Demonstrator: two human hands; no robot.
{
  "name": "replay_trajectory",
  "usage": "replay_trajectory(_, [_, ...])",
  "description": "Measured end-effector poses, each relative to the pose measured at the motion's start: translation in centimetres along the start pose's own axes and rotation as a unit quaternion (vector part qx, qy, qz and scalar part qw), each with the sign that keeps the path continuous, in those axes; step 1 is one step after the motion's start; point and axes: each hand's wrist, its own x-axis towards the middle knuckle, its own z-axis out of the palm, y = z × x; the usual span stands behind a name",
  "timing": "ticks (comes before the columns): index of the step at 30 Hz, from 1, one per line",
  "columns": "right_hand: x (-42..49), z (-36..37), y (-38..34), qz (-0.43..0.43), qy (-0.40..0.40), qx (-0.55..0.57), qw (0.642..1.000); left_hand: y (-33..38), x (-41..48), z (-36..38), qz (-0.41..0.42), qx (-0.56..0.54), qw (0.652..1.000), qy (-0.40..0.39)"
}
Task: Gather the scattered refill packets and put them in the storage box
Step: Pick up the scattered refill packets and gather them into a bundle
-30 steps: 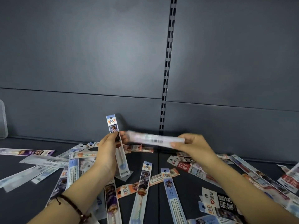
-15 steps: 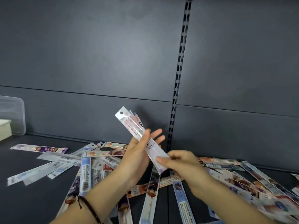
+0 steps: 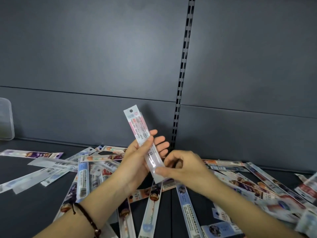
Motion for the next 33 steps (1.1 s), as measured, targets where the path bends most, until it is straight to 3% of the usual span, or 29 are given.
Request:
replay_trajectory(6, [0.1, -7.0, 3.5, 0.057, 0.031, -0.085, 0.994, 0.1, 0.0, -0.3, -0.052, 0.005, 0.998, -0.019])
replay_trajectory(9, [-0.5, -9.5, 6.7, 0.121, -0.056, -0.167, 0.977, -0.4, -0.6, 0.7, -0.062, 0.038, 0.996, -0.043])
replay_trajectory(12, [-1.0, -10.0, 9.0, 0.176, -0.14, -0.271, 0.936, -0.8, -0.7, 1.7, -0.057, 0.063, 0.994, -0.061])
replay_trajectory(14, [-1.0, -9.8, 9.5, 0.169, -0.148, -0.324, 0.919, -1.1, -0.4, 2.4, -0.054, 0.071, 0.994, -0.056])
replay_trajectory(19, [-0.6, -9.4, 9.4, 0.143, -0.121, -0.259, 0.948, -2.2, -0.2, 3.2, -0.054, 0.076, 0.995, -0.035])
replay_trajectory(24, [-0.7, -9.4, 9.5, 0.117, -0.085, -0.261, 0.955, -2.6, -0.7, 2.2, -0.054, 0.081, 0.995, -0.036])
replay_trajectory(33, [-0.5, -7.3, 9.4, 0.008, -0.013, -0.443, 0.896, -2.6, -0.9, 1.6, -0.053, 0.083, 0.995, -0.014])
